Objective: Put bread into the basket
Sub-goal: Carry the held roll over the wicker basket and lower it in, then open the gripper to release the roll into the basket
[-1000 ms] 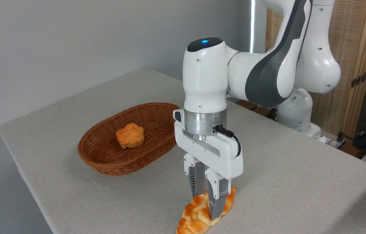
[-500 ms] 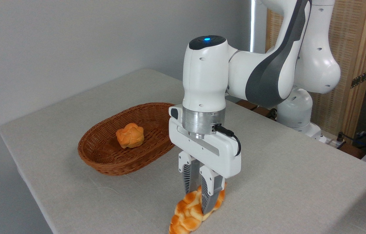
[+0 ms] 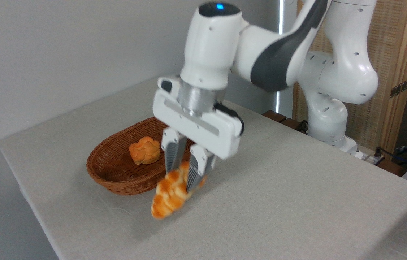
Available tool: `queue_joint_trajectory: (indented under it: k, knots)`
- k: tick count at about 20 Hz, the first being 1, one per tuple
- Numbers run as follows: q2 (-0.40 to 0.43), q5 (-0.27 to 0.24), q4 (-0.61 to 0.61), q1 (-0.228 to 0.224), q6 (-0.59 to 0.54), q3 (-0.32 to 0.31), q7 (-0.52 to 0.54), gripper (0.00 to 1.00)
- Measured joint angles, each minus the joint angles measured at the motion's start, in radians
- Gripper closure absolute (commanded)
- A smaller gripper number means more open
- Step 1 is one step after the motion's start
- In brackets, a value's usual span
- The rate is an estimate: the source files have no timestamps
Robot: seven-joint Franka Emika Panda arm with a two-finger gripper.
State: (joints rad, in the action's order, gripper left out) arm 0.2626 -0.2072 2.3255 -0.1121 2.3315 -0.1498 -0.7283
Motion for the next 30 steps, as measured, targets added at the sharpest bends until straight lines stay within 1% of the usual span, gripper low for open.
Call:
queue_joint_trajectory:
  k: [2,5,7,9,11,12,14,15,16,17,18,19,20,21,30]
  knots:
    - [0.033,-0.036,-0.032,-0.032,-0.072,0.018,0.085,0.54]
    - [0.071,-0.073,-0.047,-0.112,-0.108,0.027,0.211,0.54]
    - [0.077,-0.079,-0.047,-0.179,-0.111,0.028,0.277,0.54]
    - [0.074,-0.080,-0.045,-0.239,-0.111,0.031,0.316,0.54]
    - [0.066,-0.080,-0.044,-0.282,-0.111,0.033,0.349,0.54]
    - [0.060,-0.081,-0.044,-0.295,-0.111,0.034,0.363,0.51]
    - [0.047,-0.094,-0.044,-0.305,-0.111,0.039,0.386,0.47]
    - [0.043,-0.108,-0.044,-0.307,-0.111,0.045,0.393,0.41]
    - [0.040,-0.121,-0.044,-0.309,-0.111,0.049,0.406,0.24]
    - [0.038,-0.127,-0.044,-0.310,-0.111,0.053,0.424,0.20]
    - [0.037,-0.129,-0.044,-0.311,-0.111,0.055,0.439,0.18]
    - [0.037,-0.129,-0.044,-0.312,-0.111,0.055,0.447,0.13]
    - [0.037,-0.130,-0.044,-0.312,-0.111,0.055,0.453,0.03]
    - [0.037,-0.130,-0.044,-0.312,-0.111,0.055,0.456,0.00]
    - [0.016,-0.130,-0.044,-0.311,-0.108,0.054,0.457,0.00]
